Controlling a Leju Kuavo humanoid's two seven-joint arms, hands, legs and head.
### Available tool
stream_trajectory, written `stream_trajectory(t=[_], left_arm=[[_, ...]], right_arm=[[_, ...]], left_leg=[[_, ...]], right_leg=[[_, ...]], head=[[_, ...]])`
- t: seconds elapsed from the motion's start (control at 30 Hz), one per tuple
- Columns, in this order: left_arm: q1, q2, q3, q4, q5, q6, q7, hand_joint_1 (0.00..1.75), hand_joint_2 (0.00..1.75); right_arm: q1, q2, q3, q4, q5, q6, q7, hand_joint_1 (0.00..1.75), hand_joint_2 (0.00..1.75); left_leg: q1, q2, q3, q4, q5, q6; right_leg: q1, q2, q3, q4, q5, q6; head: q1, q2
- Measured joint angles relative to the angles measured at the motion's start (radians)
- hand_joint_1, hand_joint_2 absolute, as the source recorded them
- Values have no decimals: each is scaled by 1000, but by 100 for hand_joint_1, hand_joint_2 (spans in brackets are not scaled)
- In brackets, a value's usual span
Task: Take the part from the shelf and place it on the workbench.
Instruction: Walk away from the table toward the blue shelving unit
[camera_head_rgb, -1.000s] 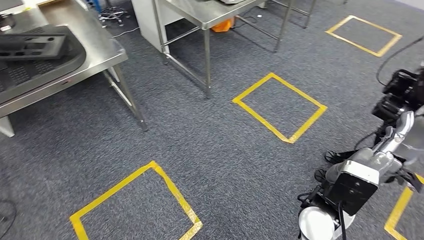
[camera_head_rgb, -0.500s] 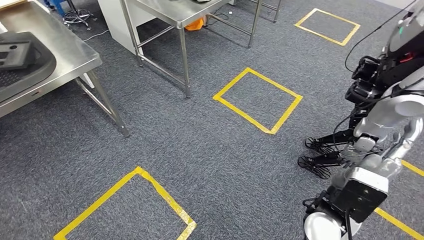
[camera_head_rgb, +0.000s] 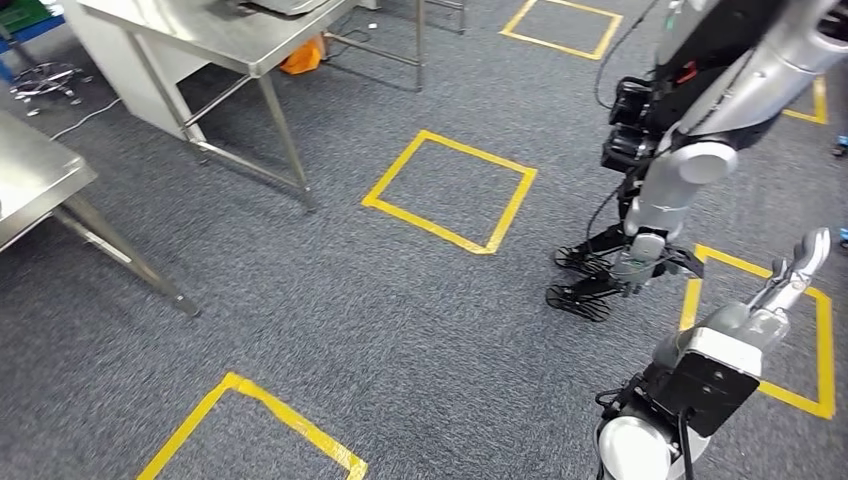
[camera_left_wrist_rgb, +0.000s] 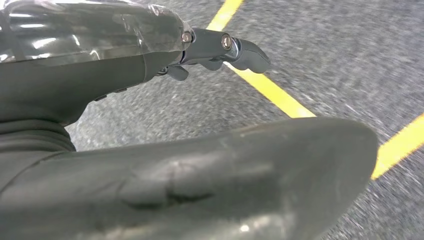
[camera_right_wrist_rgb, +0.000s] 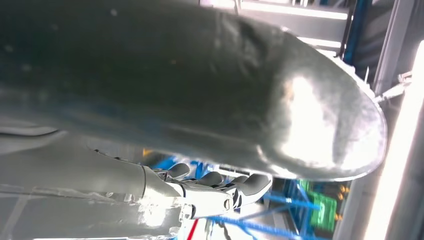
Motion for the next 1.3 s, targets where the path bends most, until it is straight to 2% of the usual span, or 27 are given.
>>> stream_trajectory(t=[0.07, 0.1, 0.13, 0.2, 0.27, 0.33, 0.37, 0.4, 0.43, 0.47, 0.5, 0.53, 0.57, 0.63, 0.7, 0.77, 0.83, 0.87, 0.9, 0.93, 0.97, 1.0, 1.07, 1.13, 1.2, 1.23, 1.3], left_arm=[[0, 0, 0, 0, 0, 0, 1, 0, 0], [-1, 0, 0, 0, 0, 0, 1, 0, 0], [-1, 0, 0, 0, 0, 0, 2, 0, 0], [-3, 0, 0, 0, 0, 0, 3, 0, 0], [-4, 0, 0, 0, 0, 0, 3, 0, 0], [-2, 0, 0, 0, 0, 0, 3, 0, 0], [-1, 0, 0, 0, 0, 0, 3, 0, 0], [0, 0, 0, 0, 0, 0, 3, 0, 0], [0, 0, 0, 0, 0, 1, 3, 0, 0], [0, 0, 0, 0, 0, 1, 3, 0, 0], [-1, 0, 0, 0, 0, 1, 3, 0, 0], [-1, 0, 0, 0, 0, 1, 3, 0, 0], [-2, 0, 0, 0, 0, 1, 3, 0, 0], [-2, 0, 0, 0, -1, 1, 3, 0, 0], [-4, 0, -1, 0, -1, 1, 3, 0, 0], [-5, -1, -1, 0, -2, 1, 2, 0, 0], [-4, 0, -1, 0, -3, 1, 1, 0, 0], [-2, 0, -1, 0, -2, 1, 1, 0, 0], [-1, 0, -1, 0, -2, 1, 0, 0, 0], [0, 0, -1, 0, -1, 1, 0, 0, 0], [0, 0, -1, 0, -1, 0, 0, 0, 0], [0, 0, -1, 0, -1, 0, 0, 0, 0], [-1, 0, -1, 0, -2, -1, 0, 0, 0], [-2, 0, -1, 0, 0, -1, 0, 0, 0], [-3, 0, 0, 0, 2, -1, 0, 0, 0], [-4, 0, 0, 0, 3, -1, 0, 0, 0], [-4, 0, 0, 0, 4, 0, -1, 0, 0]], right_arm=[[-1, 0, 0, 0, 0, 0, 0, 0, 0], [-1, 0, 0, 0, 0, 0, -1, 0, 0], [-1, 1, -1, 0, -1, 0, -1, 0, 0], [2, 1, -2, 0, -1, 0, -1, 0, 0], [2, 1, -4, 0, -2, 0, -1, 0, 0], [1, 1, -4, 0, -3, 0, -1, 0, 0], [1, 1, -5, 0, -4, 0, -1, 0, 0], [3, 1, -5, 0, -5, 0, -1, 0, 0], [3, 1, -5, 0, -5, 0, -1, 0, 0], [4, 1, -6, 0, -6, 0, -1, 0, 0], [4, 1, -6, 0, -6, 0, -1, 0, 0], [3, 1, -6, 0, -6, 0, -1, 0, 0], [2, 1, -6, 0, -5, 0, -1, 0, 0], [1, 1, -8, 0, -5, 0, 0, 0, 0], [2, 1, -10, -1, -5, 0, -1, 0, 0], [1, 1, -12, -2, -5, 0, -2, 0, 0], [-1, 2, -12, -3, -5, 0, -3, 0, 0], [-1, 3, -13, -3, -6, 0, -3, 0, 0], [0, 3, -13, -3, -6, 0, -3, 0, 0], [0, 3, -13, -3, -6, 0, -3, 0, 0], [0, 3, -13, -3, -6, 0, -3, 0, 0], [0, 3, -13, -3, -6, 0, -3, 0, 0], [0, 3, -14, -3, -6, 0, -3, 0, 0], [0, 3, -14, -3, -6, 0, -3, 0, 0], [1, 3, -14, -3, -6, 0, -3, 0, 0], [1, 3, -14, -3, -6, 0, -3, 0, 0], [-3, 3, -14, -3, -4, 0, -3, 0, 0]], left_leg=[[4, -45, 36, -109, 51, 4], [3, -62, 45, -136, 58, 6], [1, -67, 45, -140, 55, 9], [-1, -44, 49, -147, 58, 21], [2, -18, 57, -158, 63, 33], [1, 9, 62, -163, 62, 39], [0, 24, 63, -163, 60, 41], [-1, 38, 64, -163, 57, 41], [-1, 51, 66, -163, 55, 41], [-1, 63, 70, -163, 51, 39], [-1, 74, 76, -163, 47, 37], [-2, 84, 82, -163, 43, 33], [-4, 92, 87, -163, 39, 28], [-7, 108, 94, -166, 33, 18], [-5, 119, 105, -170, 27, 6], [-3, 86, 101, -135, -1, -4], [-2, 36, 49, -20, -59, -6], [-2, 25, 13, 48, -85, -7], [-3, 20, -18, 98, -98, -7], [-3, 18, -33, 115, -89, -7], [-3, 17, -31, 93, -61, -5], [-2, 12, -13, 39, -20, -3], [2, -26, 32, -88, 45, 1], [1, -53, 50, -145, 61, 6], [-2, -37, 52, -152, 64, 17], [-2, -26, 55, -157, 66, 25], [0, -2, 60, -167, 71, 36]], right_leg=[[0, 25, -3, 11, -7, 8], [-1, 36, -7, 15, -9, 14], [-3, 46, -11, 17, -10, 19], [-9, 57, -15, 17, -10, 30], [-8, 16, -33, 59, -35, 41], [-8, -45, -89, 173, -91, 50], [-10, -59, -122, 235, -115, 54], [-12, -66, -145, 275, -122, 56], [-14, -70, -149, 279, -111, 57], [-15, -75, -133, 244, -82, 57], [-15, -88, -101, 178, -44, 55], [-11, -112, -67, 109, -16, 50], [-6, -132, -41, 55, 3, 43], [5, -149, -26, 14, 4, 29], [5, -125, -23, 6, 7, 17], [1, -103, -15, -5, 12, 5], [0, -82, -9, -9, 12, -4], [1, -70, -9, -9, 11, -6], [3, -56, -8, -8, 10, -8], [4, -42, -6, -7, 9, -8], [4, -27, -4, -6, 8, -8], [3, -13, -1, -4, 6, -6], [3, 13, 0, 4, 0, 1], [1, 33, -7, 11, -4, 11], [-3, 47, -11, 11, -3, 22], [-4, 36, -14, 18, -8, 27], [-3, -12, -41, 79, -44, 36]], head=[[-3, 0], [-3, 0], [-3, 0], [-3, 0], [7, 0], [21, 0], [26, 0], [29, 0], [33, 0], [37, 0], [41, 0], [44, 0], [46, 0], [44, 0], [40, 0], [33, 0], [20, 0], [14, 0], [9, 0], [7, 0], [4, 0], [2, 0], [-2, 0], [-4, 0], [-3, 0], [-2, 0], [9, 0]])
